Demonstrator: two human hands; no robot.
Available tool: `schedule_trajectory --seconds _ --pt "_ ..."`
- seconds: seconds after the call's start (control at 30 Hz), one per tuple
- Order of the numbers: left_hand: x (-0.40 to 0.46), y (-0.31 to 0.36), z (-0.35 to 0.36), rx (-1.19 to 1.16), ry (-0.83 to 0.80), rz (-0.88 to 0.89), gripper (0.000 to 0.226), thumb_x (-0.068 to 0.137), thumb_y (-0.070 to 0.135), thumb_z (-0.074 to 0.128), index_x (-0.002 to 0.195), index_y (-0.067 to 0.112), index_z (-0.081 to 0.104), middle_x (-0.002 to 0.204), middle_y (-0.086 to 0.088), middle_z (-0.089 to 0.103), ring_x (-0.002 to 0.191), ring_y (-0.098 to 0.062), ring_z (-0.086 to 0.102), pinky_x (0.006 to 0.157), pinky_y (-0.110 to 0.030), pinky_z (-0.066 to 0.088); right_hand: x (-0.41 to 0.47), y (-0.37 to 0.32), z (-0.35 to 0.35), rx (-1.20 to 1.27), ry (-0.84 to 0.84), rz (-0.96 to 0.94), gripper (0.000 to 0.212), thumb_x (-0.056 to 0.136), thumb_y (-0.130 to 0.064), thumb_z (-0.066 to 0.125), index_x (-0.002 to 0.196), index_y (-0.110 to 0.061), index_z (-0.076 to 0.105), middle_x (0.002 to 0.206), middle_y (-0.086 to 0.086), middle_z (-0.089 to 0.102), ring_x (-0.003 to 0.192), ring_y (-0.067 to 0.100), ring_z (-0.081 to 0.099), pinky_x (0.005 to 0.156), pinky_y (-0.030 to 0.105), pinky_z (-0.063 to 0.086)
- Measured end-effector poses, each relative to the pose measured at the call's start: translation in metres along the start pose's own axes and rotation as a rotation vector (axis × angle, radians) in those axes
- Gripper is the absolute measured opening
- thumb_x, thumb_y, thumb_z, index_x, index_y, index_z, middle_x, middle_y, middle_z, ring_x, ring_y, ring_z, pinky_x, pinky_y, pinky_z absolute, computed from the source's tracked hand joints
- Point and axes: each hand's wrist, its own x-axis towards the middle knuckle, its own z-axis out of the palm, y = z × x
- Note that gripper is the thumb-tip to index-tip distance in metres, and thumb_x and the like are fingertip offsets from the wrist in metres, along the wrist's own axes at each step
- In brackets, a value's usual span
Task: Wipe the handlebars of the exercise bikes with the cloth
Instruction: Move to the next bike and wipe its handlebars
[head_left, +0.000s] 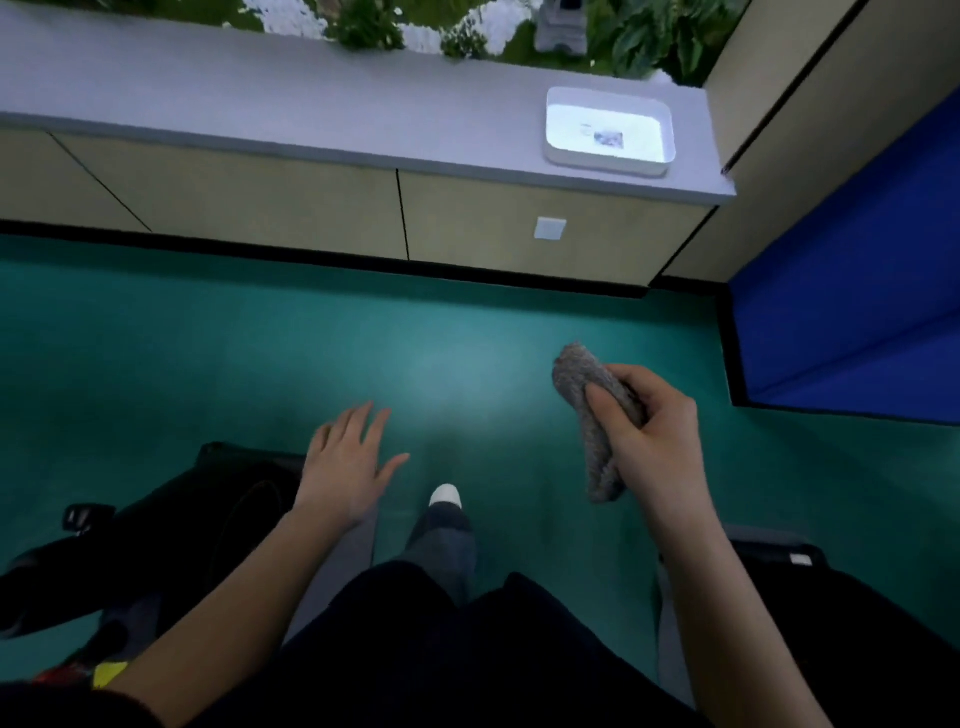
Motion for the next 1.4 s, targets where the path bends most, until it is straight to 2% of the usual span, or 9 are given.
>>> schedule_trajectory --seconds 0.1,0.23,0.33,0.57,0.63,0.83,1.0,1.3,1.4 --pt "0.041 -0.001 -0.018 -0.065 0.059 -0.009 0.066 0.094 0.055 0.035 0.147 0.017 0.026 0.155 -0.007 0.025 0.141 -0.024 0.024 0.112 -0.039 0.016 0.049 -0.025 0.016 -0.008 -0.055 -0.047 0.012 0.087 -0.008 0.063 0.092 -0.017 0.069 0.079 -0.007 0.067 0.075 0.011 0.061 0.073 0.031 0.048" --pt "0.088 -0.01 -0.047 -0.071 0.101 -0.031 0.065 0.095 0.056 0.031 0.148 0.019 0.022 0.156 -0.005 0.021 0.141 -0.023 0.021 0.112 -0.038 0.013 0.105 -0.053 0.037 0.019 -0.11 -0.114 0.016 0.087 -0.008 0.062 0.092 -0.021 0.07 0.079 -0.008 0.068 0.073 0.009 0.06 0.071 0.033 0.048" --pt "0.109 -0.02 -0.062 -0.053 0.122 -0.097 0.066 0.095 0.057 0.028 0.148 0.02 0.022 0.156 -0.004 0.019 0.141 -0.021 0.02 0.113 -0.038 0.015 0.139 -0.066 0.054 0.055 -0.168 -0.14 0.024 0.088 -0.007 0.062 0.083 -0.029 0.068 0.072 -0.015 0.066 0.069 0.004 0.058 0.067 0.027 0.047" --pt "0.161 -0.058 -0.076 -0.064 0.099 -0.338 0.068 0.093 0.059 0.031 0.149 0.02 0.023 0.156 -0.004 0.02 0.142 -0.02 0.019 0.113 -0.039 0.016 0.24 -0.095 0.102 0.083 -0.336 -0.201 0.021 0.087 -0.005 0.063 0.082 -0.025 0.068 0.071 -0.014 0.063 0.066 0.003 0.054 0.066 0.021 0.043" --pt "0.184 -0.065 -0.082 -0.07 0.08 -0.402 0.069 0.093 0.059 0.03 0.149 0.02 0.021 0.157 -0.004 0.018 0.143 -0.021 0.019 0.113 -0.039 0.016 0.274 -0.102 0.114 0.087 -0.383 -0.221 0.017 0.087 -0.006 0.063 0.084 -0.022 0.069 0.074 -0.008 0.066 0.069 0.006 0.056 0.067 0.024 0.045" --pt "0.266 -0.063 -0.125 -0.083 0.097 -0.536 0.071 0.092 0.063 0.018 0.15 0.022 0.013 0.158 -0.002 0.013 0.144 -0.019 0.014 0.115 -0.039 0.015 0.38 -0.13 0.136 0.027 -0.526 -0.269 0.018 0.087 -0.01 0.063 0.085 -0.027 0.068 0.079 -0.01 0.068 0.073 0.006 0.061 0.068 0.021 0.047" --pt "0.315 -0.064 -0.176 -0.153 0.198 -0.588 0.086 0.081 0.065 -0.001 0.148 0.018 0.026 0.155 -0.006 0.024 0.142 -0.023 0.023 0.114 -0.041 0.019 0.458 -0.153 0.164 -0.045 -0.6 -0.309 0.012 0.087 -0.012 0.062 0.09 -0.02 0.07 0.084 -0.005 0.069 0.079 0.012 0.063 0.071 0.028 0.048" --pt "0.337 -0.143 -0.196 -0.308 0.263 -0.826 0.102 0.078 0.073 -0.015 0.144 0.015 0.037 0.151 -0.01 0.033 0.136 -0.028 0.034 0.11 -0.043 0.026 0.535 -0.204 0.291 -0.163 -0.743 -0.485 0.021 0.086 -0.008 0.063 0.085 -0.029 0.065 0.079 -0.016 0.066 0.074 -0.004 0.058 0.069 0.012 0.042" --pt "0.347 -0.188 -0.197 -0.331 0.262 -0.869 0.106 0.075 0.073 -0.02 0.144 0.015 0.035 0.151 -0.009 0.032 0.137 -0.028 0.033 0.11 -0.043 0.026 0.536 -0.229 0.349 -0.196 -0.784 -0.595 0.022 0.086 -0.01 0.064 0.085 -0.032 0.063 0.079 -0.014 0.066 0.076 -0.001 0.059 0.066 0.007 0.04"
